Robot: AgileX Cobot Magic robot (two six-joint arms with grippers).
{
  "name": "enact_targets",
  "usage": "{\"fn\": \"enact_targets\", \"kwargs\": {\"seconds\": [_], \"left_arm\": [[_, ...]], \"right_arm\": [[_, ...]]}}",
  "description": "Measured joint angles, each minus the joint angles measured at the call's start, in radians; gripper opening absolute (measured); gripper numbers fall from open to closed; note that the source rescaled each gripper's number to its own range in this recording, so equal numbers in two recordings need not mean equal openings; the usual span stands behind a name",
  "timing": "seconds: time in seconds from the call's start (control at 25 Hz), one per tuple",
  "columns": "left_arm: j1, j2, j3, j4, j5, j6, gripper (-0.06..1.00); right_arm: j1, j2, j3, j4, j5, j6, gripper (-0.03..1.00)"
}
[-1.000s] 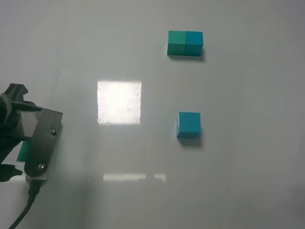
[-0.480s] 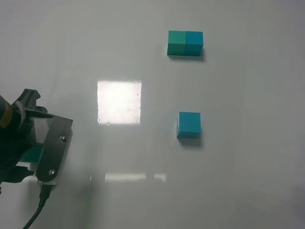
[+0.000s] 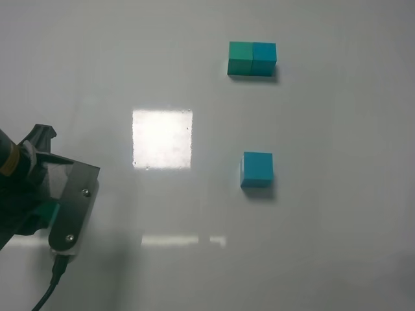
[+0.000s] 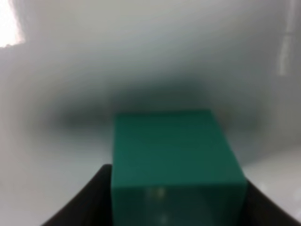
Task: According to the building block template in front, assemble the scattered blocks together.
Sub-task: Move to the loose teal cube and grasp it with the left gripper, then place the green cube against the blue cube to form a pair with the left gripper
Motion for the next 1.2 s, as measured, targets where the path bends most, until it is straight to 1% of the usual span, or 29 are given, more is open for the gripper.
{"fn": "enact_targets", "kwargs": {"seconds": [0.24, 0.32, 0.52, 0.72, 0.88, 1.08, 1.2], "left_arm": [[-0.008, 0.000, -0.005, 0.035, -0.011, -0.015, 0.01], [-0.035, 0.001, -0.031, 0.040, -0.018, -0.015, 0.01], [-0.106, 0.019, -0.119, 0.042, -0.109, -0.033, 0.01], [-0.162, 0.134, -0.207, 0.042, -0.126, -0.062, 0.01], [-0.181, 0.235, -0.310, 0.040, -0.154, -0.091, 0.01], [-0.218, 0.333, -0.429, 0.038, -0.157, -0.094, 0.01], [-0.244, 0.388, -0.478, 0.039, -0.157, -0.095, 0.01]], "right_arm": [[0.000, 0.000, 0.000, 0.000, 0.000, 0.000, 0.88], [0.000, 0.000, 0.000, 0.000, 0.000, 0.000, 0.88], [0.000, 0.000, 0.000, 0.000, 0.000, 0.000, 0.88], [0.000, 0.000, 0.000, 0.000, 0.000, 0.000, 0.88], [0.000, 0.000, 0.000, 0.000, 0.000, 0.000, 0.88], [0.000, 0.000, 0.000, 0.000, 0.000, 0.000, 0.88], [0.000, 0.000, 0.000, 0.000, 0.000, 0.000, 0.85]]}}
